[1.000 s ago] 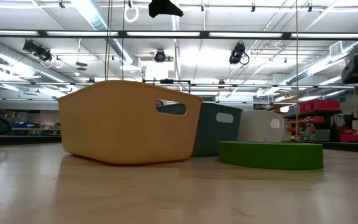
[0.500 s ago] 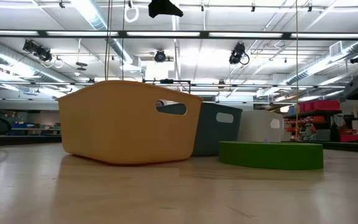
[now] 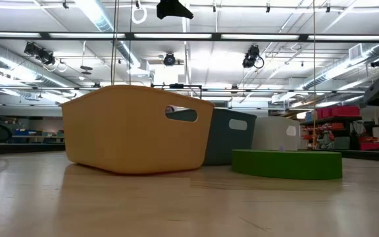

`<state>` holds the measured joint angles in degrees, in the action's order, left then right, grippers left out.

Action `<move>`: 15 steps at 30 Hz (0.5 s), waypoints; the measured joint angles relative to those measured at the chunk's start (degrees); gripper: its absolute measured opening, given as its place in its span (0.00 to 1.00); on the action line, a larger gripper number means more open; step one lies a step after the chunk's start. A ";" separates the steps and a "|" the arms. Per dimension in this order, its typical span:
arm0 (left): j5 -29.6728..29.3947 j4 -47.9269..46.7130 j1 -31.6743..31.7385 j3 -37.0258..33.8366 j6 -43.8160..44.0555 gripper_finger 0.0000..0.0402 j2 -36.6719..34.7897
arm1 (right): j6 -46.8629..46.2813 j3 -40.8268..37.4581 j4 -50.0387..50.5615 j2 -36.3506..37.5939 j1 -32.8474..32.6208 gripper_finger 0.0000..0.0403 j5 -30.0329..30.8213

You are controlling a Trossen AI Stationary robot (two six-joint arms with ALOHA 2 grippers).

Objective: Pick and place Stapler, Stapler remover, tape
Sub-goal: Put the red stapler into the white bin

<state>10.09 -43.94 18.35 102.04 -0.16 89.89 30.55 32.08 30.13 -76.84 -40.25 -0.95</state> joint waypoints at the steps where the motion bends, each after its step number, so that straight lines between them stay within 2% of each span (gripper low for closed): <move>1: 0.02 0.00 0.00 0.00 0.02 0.86 0.00 | 0.02 0.00 -0.22 0.00 0.00 0.88 0.00; 10: 0.00 0.01 0.00 0.00 0.04 0.86 0.00 | 0.08 0.00 -0.68 0.00 0.00 0.68 0.26; 15: 0.02 0.02 0.00 0.00 0.11 0.86 0.00 | 0.04 0.00 -0.78 0.02 0.02 0.63 0.27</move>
<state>10.11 -43.92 18.35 102.04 -0.05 89.89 30.59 32.08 29.35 -76.82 -40.23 -0.69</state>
